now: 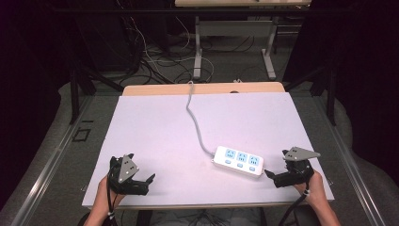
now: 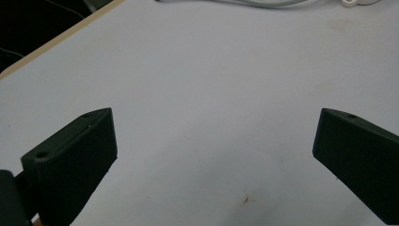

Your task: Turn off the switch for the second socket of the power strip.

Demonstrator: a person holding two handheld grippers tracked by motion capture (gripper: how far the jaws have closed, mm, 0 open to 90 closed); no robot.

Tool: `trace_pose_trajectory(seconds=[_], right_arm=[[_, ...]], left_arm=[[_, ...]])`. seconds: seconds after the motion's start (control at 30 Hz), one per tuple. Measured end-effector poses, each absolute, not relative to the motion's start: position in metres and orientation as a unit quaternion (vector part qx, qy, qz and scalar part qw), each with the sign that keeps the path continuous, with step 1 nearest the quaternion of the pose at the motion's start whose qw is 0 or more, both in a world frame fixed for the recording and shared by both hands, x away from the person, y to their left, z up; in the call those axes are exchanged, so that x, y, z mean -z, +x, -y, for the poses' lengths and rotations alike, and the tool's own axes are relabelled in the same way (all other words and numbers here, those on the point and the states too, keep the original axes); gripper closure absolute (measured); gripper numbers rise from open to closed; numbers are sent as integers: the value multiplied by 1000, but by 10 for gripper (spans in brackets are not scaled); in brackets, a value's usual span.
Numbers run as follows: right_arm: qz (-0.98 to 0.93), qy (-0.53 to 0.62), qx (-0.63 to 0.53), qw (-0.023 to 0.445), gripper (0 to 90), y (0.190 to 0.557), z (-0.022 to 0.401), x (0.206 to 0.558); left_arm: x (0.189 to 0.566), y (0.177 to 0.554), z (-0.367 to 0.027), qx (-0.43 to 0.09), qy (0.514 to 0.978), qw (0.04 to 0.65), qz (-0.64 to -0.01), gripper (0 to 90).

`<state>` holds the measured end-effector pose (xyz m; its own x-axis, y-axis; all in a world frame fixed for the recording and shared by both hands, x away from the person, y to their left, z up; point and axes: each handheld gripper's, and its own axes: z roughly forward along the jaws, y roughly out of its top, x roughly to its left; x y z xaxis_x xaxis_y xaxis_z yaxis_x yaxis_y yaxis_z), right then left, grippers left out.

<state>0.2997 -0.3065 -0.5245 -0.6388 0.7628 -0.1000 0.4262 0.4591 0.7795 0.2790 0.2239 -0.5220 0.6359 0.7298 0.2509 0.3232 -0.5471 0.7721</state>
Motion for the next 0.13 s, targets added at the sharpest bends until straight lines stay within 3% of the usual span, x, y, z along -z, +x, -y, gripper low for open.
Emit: trace_pose_trajectory(seconds=[0.13], right_arm=[[-823, 359, -375, 228, 0, 300, 305, 525]], left_arm=[[523, 280, -223, -283, 832, 355, -319, 0]])
